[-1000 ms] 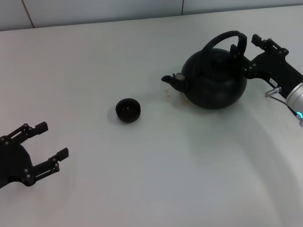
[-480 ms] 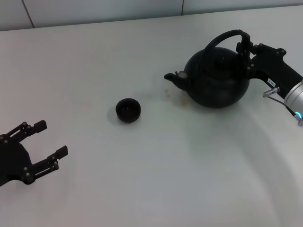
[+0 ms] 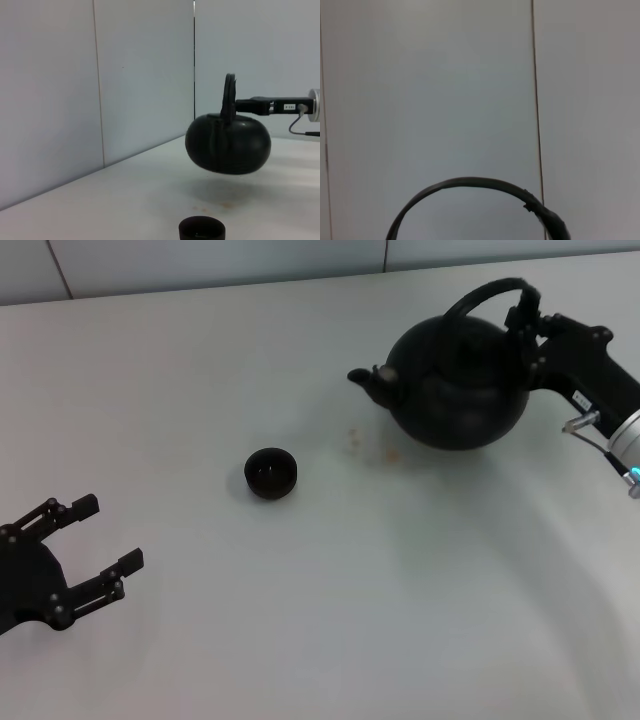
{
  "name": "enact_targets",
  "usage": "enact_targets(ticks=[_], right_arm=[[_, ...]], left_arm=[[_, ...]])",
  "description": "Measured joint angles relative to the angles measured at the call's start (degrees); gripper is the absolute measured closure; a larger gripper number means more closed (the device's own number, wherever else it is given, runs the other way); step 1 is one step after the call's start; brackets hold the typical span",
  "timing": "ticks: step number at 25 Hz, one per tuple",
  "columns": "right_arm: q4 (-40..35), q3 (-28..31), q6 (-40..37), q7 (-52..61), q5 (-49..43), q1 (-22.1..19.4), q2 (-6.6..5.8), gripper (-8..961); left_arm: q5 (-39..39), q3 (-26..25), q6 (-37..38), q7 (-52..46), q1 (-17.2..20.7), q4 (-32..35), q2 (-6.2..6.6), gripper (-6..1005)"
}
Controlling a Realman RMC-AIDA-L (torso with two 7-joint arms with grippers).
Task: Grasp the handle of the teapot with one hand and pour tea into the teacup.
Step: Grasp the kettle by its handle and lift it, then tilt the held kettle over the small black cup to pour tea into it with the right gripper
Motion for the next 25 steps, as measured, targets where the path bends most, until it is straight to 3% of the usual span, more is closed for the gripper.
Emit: enact_targets(ticks=[15, 25], right_arm=[[-0.93, -0.33, -1.0, 0.83, 0.01, 0.55, -0.12, 884], [-1.63, -4.23, 1.71, 0.68, -0.62, 4.79, 0.15, 885]], left_arm=[[0.09, 0.01, 0.22, 0.06, -0.01, 0.34, -0.51, 194], [0.17, 0.01, 0.33, 0.06, -0.09, 0.36, -0.57, 194]])
